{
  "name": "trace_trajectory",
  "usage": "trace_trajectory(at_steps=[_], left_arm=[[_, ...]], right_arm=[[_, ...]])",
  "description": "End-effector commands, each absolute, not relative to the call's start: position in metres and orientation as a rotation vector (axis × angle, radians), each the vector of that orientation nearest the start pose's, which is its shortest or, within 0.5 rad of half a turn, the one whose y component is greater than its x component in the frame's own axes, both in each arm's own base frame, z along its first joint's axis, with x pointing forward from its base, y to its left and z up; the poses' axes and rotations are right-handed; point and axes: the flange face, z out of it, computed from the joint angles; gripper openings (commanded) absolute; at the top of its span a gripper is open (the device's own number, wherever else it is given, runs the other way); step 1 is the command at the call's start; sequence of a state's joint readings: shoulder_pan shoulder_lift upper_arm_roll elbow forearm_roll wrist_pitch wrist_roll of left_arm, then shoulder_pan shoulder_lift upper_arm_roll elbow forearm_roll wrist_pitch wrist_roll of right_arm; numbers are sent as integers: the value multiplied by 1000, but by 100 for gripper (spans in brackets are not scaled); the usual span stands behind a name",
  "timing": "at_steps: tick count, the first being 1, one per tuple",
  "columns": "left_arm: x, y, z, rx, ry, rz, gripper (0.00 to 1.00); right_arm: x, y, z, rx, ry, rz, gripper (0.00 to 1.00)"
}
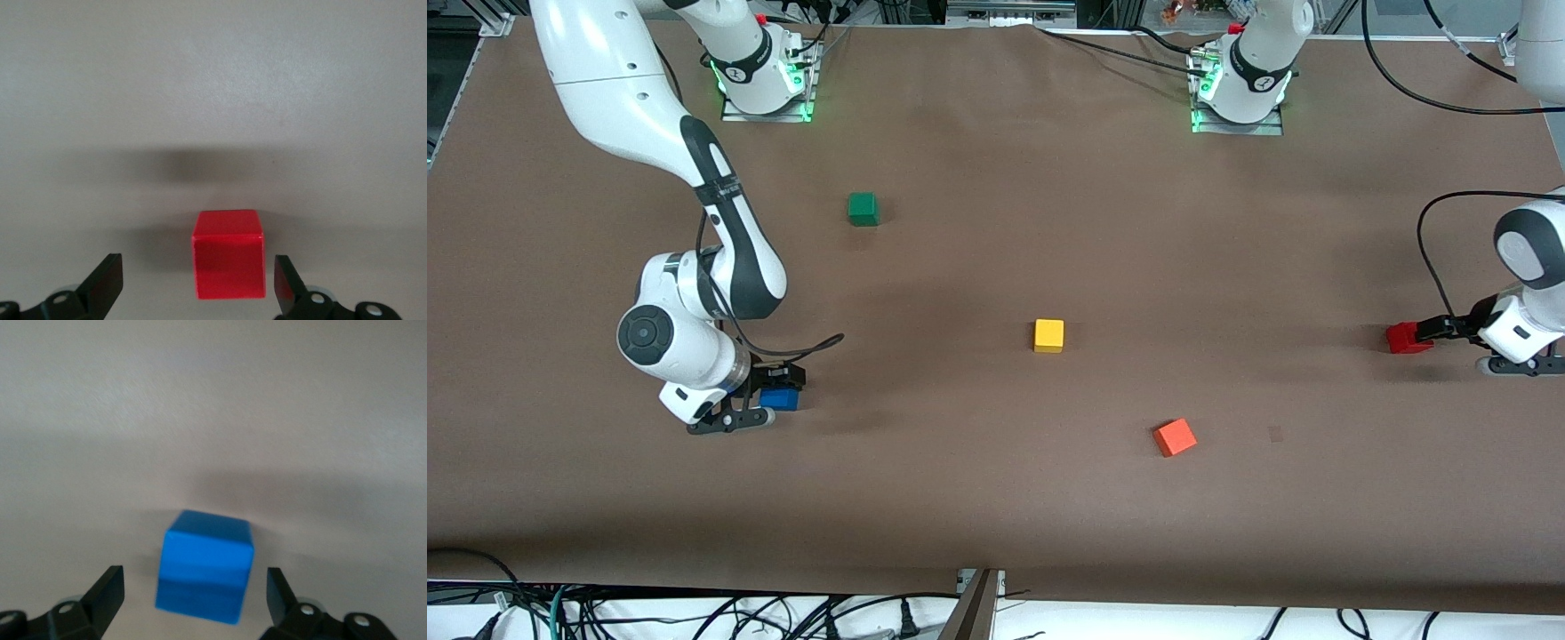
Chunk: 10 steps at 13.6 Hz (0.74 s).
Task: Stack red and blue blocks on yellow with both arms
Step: 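Close the right gripper on the blue block while the left gripper grasps red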
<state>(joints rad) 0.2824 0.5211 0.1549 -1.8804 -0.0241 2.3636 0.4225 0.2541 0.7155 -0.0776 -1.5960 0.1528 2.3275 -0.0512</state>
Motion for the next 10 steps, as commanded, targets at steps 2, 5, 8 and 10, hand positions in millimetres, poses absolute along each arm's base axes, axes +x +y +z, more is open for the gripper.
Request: trace_trajectory(at_steps=[2,5,8,10], left_arm=[[569,254,223,-3118,14,63,100],[568,252,214,-3132,-1,73,100],[568,251,205,-3129,5,60,97],[567,253,203,-3129,34,63,70]], right_arm=[[693,131,204,-3049,-215,-18,83],[694,129,203,-3053,-218,-16,56],[699,131,212,-3045,-211,-29,35],[702,135,228,-3036,-211,19,34]])
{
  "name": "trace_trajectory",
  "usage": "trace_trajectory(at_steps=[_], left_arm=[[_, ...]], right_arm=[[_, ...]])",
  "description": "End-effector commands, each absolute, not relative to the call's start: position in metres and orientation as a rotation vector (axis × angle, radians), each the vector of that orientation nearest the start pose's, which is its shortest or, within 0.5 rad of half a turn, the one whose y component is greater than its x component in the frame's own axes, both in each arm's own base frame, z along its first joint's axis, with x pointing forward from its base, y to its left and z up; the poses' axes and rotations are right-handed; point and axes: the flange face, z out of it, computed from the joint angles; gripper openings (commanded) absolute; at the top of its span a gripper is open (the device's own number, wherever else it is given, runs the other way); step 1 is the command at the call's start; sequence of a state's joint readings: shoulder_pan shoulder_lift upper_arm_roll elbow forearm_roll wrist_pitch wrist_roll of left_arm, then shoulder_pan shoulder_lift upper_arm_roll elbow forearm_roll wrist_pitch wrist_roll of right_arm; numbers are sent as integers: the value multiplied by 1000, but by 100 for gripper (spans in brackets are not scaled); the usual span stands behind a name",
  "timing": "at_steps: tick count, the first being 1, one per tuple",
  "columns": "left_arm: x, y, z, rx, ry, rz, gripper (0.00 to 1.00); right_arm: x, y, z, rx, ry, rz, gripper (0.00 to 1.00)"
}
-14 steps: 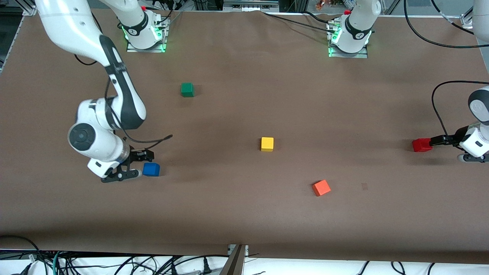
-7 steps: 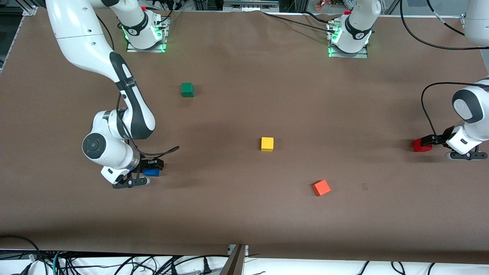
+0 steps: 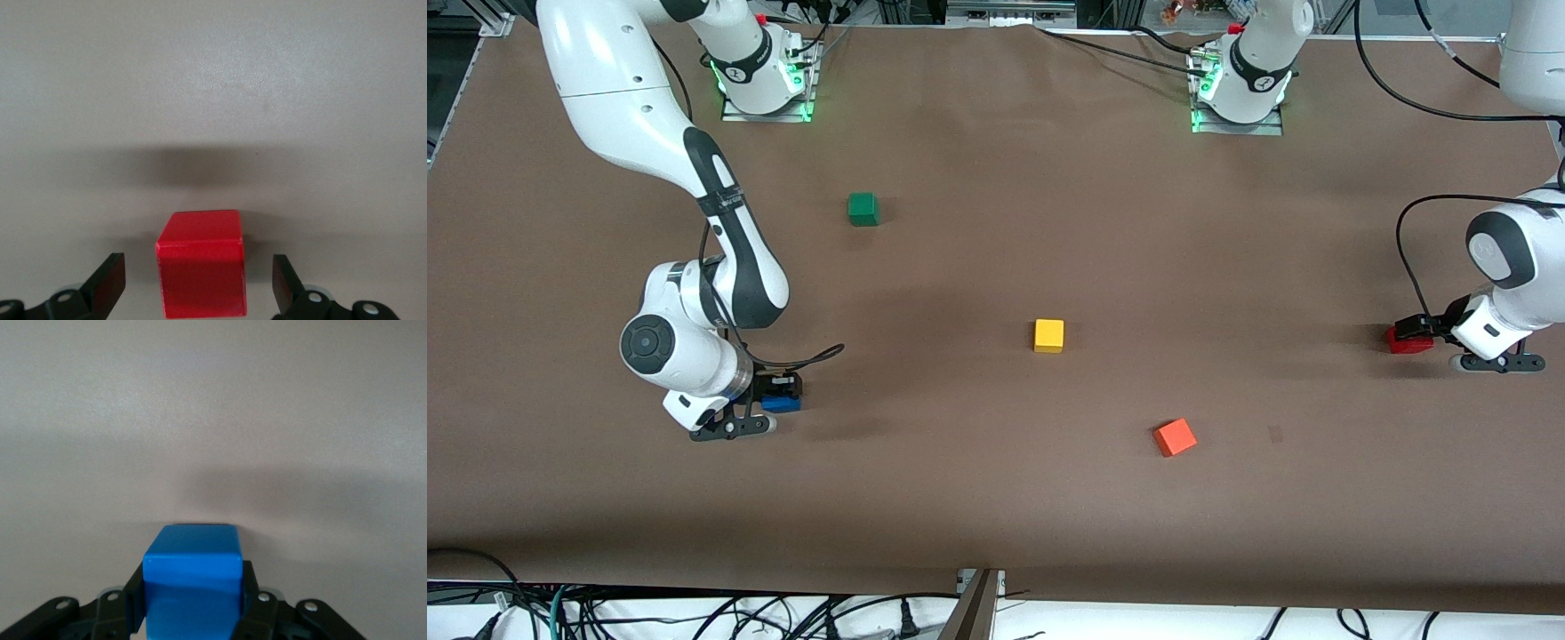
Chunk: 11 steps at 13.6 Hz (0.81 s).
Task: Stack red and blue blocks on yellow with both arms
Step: 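Close the right gripper on the blue block while the left gripper grasps red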
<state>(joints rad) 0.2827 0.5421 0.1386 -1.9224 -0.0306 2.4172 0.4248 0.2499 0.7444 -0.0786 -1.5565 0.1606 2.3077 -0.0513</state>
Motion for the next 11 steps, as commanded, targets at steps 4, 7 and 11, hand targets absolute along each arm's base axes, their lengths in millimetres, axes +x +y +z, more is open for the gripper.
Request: trace_trajectory(at_steps=[4,7,11], left_arm=[[567,253,201,-3132,35,66,14],[583,237,239,-3140,63,8,0],[634,145,315,-3228,79,32,0]], right_arm=[[713,144,293,-2994,-233,174,34],[709,143,337,-2989,-248,230,34],[693,138,400,-2990,-262,246,34]])
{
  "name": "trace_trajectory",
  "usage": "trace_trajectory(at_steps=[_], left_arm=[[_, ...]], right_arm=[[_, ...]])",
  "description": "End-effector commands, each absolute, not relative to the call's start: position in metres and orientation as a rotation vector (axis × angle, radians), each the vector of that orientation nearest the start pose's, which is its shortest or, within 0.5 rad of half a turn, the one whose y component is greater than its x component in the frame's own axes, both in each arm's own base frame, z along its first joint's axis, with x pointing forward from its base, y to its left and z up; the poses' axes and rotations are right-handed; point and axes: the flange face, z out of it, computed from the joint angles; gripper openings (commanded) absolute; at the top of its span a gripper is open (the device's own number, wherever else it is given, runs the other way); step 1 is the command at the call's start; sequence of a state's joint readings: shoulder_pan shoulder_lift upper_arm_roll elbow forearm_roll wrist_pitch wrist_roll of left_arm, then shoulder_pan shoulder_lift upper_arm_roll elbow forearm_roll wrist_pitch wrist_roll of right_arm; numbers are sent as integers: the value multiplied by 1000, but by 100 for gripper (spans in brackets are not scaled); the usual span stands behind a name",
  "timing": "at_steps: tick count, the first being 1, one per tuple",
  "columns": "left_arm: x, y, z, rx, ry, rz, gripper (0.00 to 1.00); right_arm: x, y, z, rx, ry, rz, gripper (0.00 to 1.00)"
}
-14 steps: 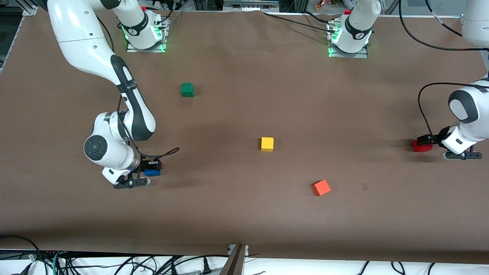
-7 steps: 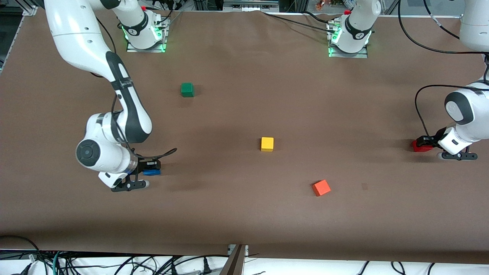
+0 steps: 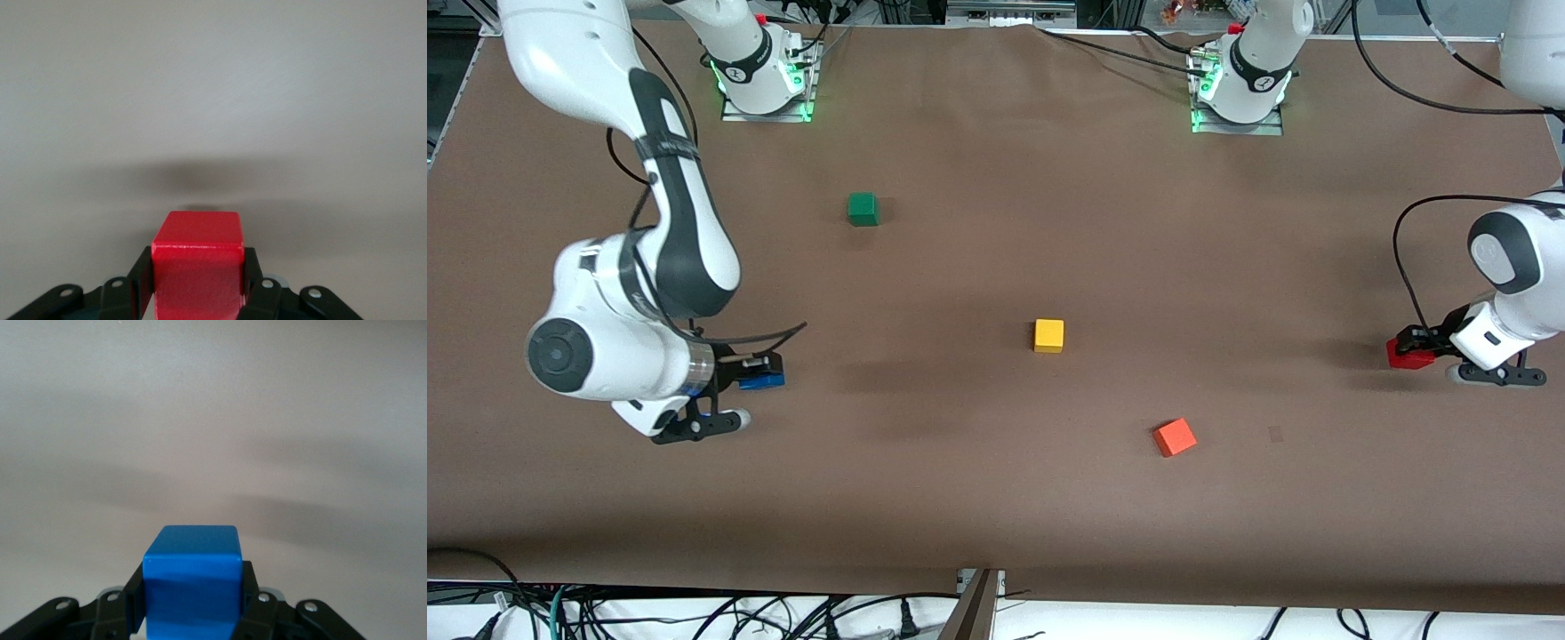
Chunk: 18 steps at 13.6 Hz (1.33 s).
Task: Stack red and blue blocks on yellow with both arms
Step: 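Close the right gripper on the blue block while the left gripper grasps red, then carry the red block with the left gripper over the yellow block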
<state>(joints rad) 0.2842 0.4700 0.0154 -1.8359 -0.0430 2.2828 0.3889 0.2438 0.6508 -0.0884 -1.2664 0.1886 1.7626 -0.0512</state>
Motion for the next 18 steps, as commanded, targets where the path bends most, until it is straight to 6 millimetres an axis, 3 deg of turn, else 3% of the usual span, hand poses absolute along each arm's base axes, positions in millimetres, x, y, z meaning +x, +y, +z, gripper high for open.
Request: trace_trajectory(at_steps=[1,3,5,7,9,11,13,15,18], left_arm=[[644,113,333,-3253,52,55,0],[659,34,372,-3287,28,99,0],[663,-48,390,-3305,37,133,0],[652,-139,388,-3294,39,165,0],[633,-219,369,-3273,32,228,0],[621,-290,352,-3219,210,179,0],[603,-333,316,-3183,230,240,0],[597,-366,304,-3187,202,167,0],[579,-396,271,-3165,177,194,0]], right_arm=[[687,135,413,-2989,-267,273,34],[682,131,428,-2990,-272,276,36],[682,138,426,-2994,-274,272,36],[681,146,427,-2998,-279,267,36],[681,153,429,-3002,-227,250,36],[682,163,433,-3007,-214,228,36],[681,171,436,-3010,-197,215,36],[683,174,438,-3011,-186,207,36],[683,173,436,-3012,-184,209,36]])
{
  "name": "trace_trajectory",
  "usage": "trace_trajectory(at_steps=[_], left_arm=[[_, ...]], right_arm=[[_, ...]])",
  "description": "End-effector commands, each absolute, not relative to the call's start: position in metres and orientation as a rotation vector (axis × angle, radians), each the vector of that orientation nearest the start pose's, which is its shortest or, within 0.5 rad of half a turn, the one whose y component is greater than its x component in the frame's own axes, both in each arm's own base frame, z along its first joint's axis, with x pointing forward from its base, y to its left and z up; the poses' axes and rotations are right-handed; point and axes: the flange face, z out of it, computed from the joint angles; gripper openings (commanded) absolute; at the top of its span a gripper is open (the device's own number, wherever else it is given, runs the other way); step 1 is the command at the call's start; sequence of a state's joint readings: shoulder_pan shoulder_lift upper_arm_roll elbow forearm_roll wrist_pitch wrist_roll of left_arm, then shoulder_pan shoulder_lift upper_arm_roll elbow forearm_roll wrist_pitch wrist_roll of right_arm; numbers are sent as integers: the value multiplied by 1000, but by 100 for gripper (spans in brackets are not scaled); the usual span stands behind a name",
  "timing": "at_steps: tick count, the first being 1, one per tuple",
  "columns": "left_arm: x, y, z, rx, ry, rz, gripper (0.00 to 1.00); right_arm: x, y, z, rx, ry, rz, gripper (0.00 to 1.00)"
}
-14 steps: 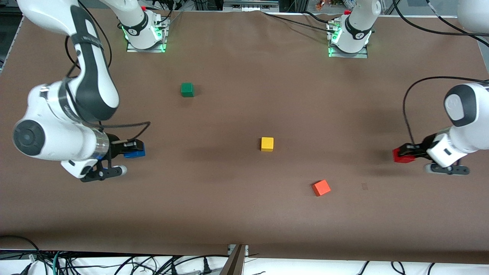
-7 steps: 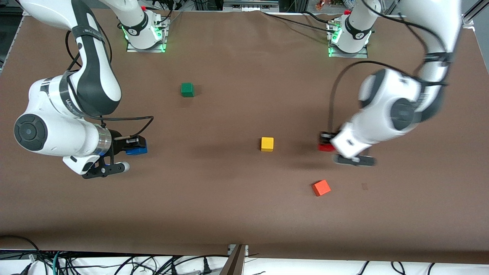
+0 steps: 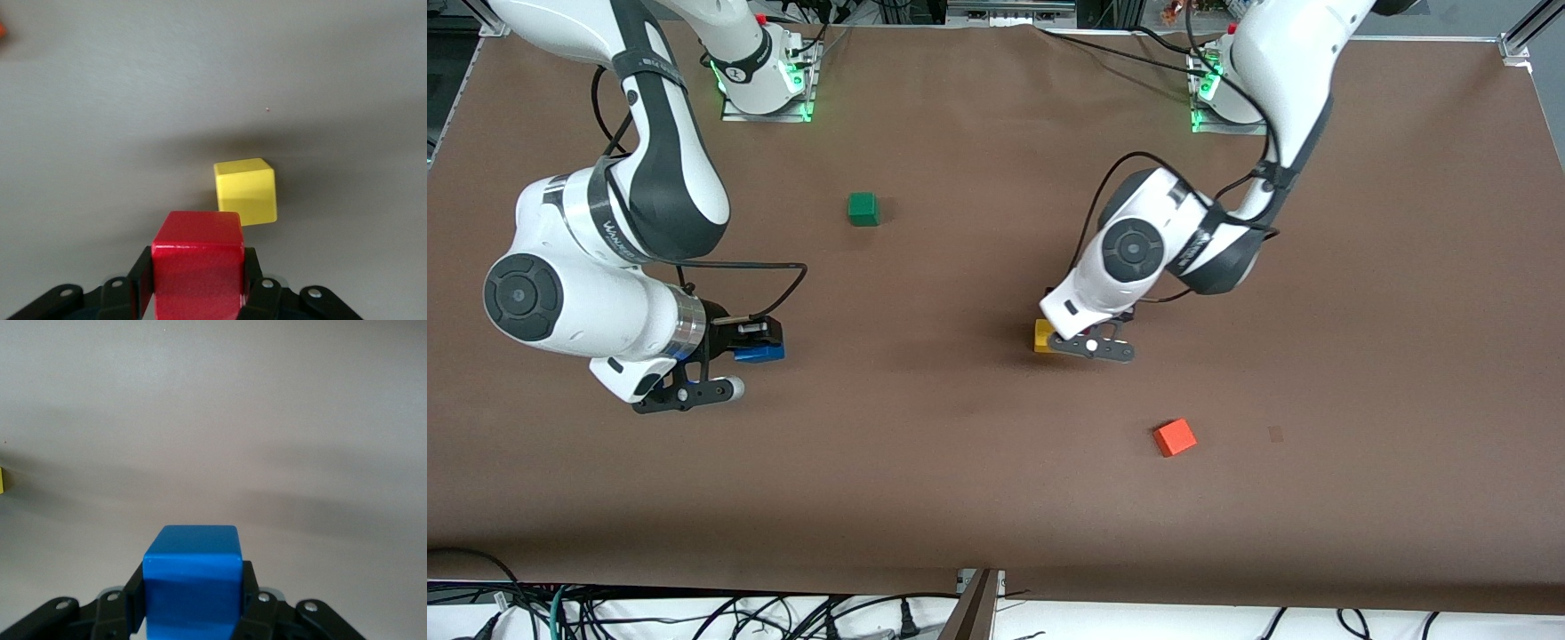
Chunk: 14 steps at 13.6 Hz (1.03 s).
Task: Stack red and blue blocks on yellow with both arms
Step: 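Carry the red block with the left gripper over the yellow block, then lower the red block onto the yellow block and open the left gripper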
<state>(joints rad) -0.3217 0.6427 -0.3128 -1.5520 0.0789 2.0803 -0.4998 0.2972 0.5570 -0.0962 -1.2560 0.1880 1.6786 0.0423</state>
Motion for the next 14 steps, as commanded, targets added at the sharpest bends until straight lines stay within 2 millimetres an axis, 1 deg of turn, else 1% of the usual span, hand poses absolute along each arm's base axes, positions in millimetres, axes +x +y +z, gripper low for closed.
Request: trace_trajectory(at_steps=[1,2,3,4,5,10,14], left_arm=[[581,-398,271,-3175,167,166,0],[582,-401,271,-3187,147,139,0],[579,-405,264,-3186,110,146,0],[577,-411,262,-3188,78,147,0],[583,-414,266,-3196,64,127,0],[584,-414,267,-3187,75,108,0],[579,-420,260,-3153,113,82,0]], right_arm=[[683,173,436,-3012,-184,209,36],[683,174,436,-3011,-186,210,36],[683,174,436,-3011,-186,210,36],[683,173,436,-3012,-184,209,36],[683,174,437,-3010,-186,207,36],[683,174,436,-3012,-184,210,36],[683,174,437,-3010,-183,208,36]])
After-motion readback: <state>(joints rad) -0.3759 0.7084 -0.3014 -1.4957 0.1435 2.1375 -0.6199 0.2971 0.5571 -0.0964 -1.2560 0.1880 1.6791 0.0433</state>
